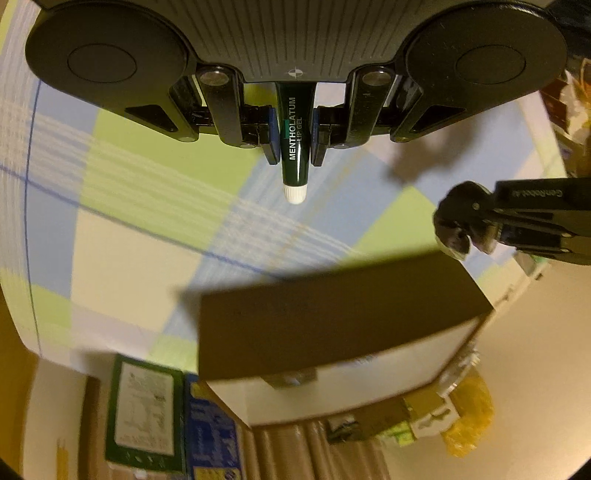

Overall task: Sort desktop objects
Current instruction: 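Carry the scrunchie with the left tool while the right tool carries the lip balm over the box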

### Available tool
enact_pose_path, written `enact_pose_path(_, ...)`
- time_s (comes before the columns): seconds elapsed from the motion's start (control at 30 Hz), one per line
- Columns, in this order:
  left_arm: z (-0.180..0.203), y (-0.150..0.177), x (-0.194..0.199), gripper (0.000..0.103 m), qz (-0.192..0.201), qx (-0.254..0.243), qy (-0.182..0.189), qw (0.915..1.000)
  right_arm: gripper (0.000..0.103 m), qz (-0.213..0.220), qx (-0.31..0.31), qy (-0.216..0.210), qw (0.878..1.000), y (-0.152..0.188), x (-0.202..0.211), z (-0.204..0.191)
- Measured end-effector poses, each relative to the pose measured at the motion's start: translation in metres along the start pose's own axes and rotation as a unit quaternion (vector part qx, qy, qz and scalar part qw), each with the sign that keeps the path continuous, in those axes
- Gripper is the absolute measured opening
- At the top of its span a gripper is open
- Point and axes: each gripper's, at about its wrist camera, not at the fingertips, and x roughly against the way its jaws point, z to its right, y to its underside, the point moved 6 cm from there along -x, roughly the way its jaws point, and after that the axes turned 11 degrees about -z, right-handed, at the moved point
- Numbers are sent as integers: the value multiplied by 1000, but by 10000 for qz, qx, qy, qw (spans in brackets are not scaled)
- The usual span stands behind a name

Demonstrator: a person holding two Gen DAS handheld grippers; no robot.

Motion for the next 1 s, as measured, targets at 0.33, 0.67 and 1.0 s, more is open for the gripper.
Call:
enact_pose_path(0.33,-23,-30,48,22,556,125,41,9984,14,364,331,-474,9977,-57,23,-24)
enact_pose_path(0.67,-61,-83,76,22,1121,120,-274,9932,14,810,793,-642,9915,-138,33,-48)
enact_pose_path(1.0,-98,-124,67,22,1053,217,-467,9931,14,888,1046,-712,9880,-202,15,-63)
